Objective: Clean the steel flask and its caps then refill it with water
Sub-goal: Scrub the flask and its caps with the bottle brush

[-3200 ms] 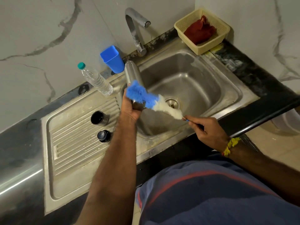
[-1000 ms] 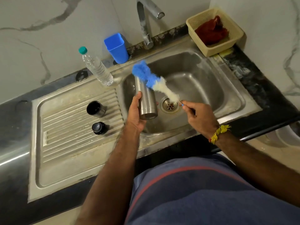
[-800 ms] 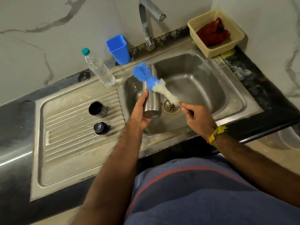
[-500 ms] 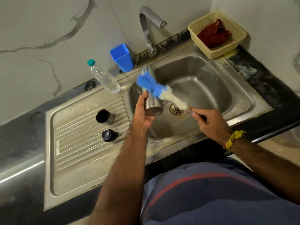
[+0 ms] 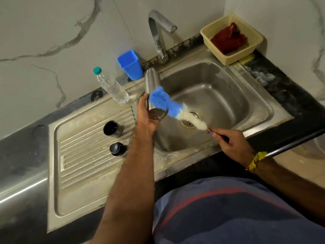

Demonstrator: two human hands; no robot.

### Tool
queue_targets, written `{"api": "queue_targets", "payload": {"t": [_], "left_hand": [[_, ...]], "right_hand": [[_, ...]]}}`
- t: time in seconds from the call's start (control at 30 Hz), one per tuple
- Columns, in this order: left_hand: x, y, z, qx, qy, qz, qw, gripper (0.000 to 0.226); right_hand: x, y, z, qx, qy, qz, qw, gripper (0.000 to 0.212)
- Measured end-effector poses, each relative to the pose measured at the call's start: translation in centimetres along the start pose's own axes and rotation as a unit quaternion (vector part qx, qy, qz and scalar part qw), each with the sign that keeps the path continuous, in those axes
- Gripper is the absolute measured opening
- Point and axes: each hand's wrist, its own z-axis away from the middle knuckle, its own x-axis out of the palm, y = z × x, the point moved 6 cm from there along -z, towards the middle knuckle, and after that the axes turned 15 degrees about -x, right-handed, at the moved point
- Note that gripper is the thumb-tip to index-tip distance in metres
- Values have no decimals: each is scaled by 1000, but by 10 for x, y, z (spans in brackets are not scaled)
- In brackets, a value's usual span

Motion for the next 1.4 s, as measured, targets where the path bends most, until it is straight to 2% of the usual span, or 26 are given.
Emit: {"api": "queue_targets", "payload": {"t": [0.13,0.3,0.37,0.5,0.67,0.8,0.93,1.07,1.23,1.4], "left_hand": [[1,4,6,9,-32,40,999,67],[-1,3,12,12,-29,57,998,66],[2,-6,13,0,-39,67,997,56],[7,-22,17,5,-61,54,997,21],[1,-29,21,-8,-16,-13,1000,53],[5,-27,28,-7,-5,-41,999,52],[6,-36,35,-11,-16,-41,999,42],[2,-48,37,-8,-22,-45,999,56],[-4,-49,38,3,-19,-64,998,53],[-9,-59,42,-2,2,-81,997,65]], "right_hand": [[3,-1,-4,-11,8,7,1000,31],[-6,3,-5,-25,5,36,999,31],[-5,4,-7,-18,12,38,999,30],[-2,-2,-20,-11,1,28,1000,31],[0,-11,-25,-23,-9,24,999,32],[0,-9,-27,-7,21,14,1000,32],[5,-14,-16,-19,13,28,999,32],[-10,-12,-35,-5,53,44,998,28],[-11,-24,-53,-44,36,57,997,27],[-9,-28,-64,-49,45,96,993,28]]}}
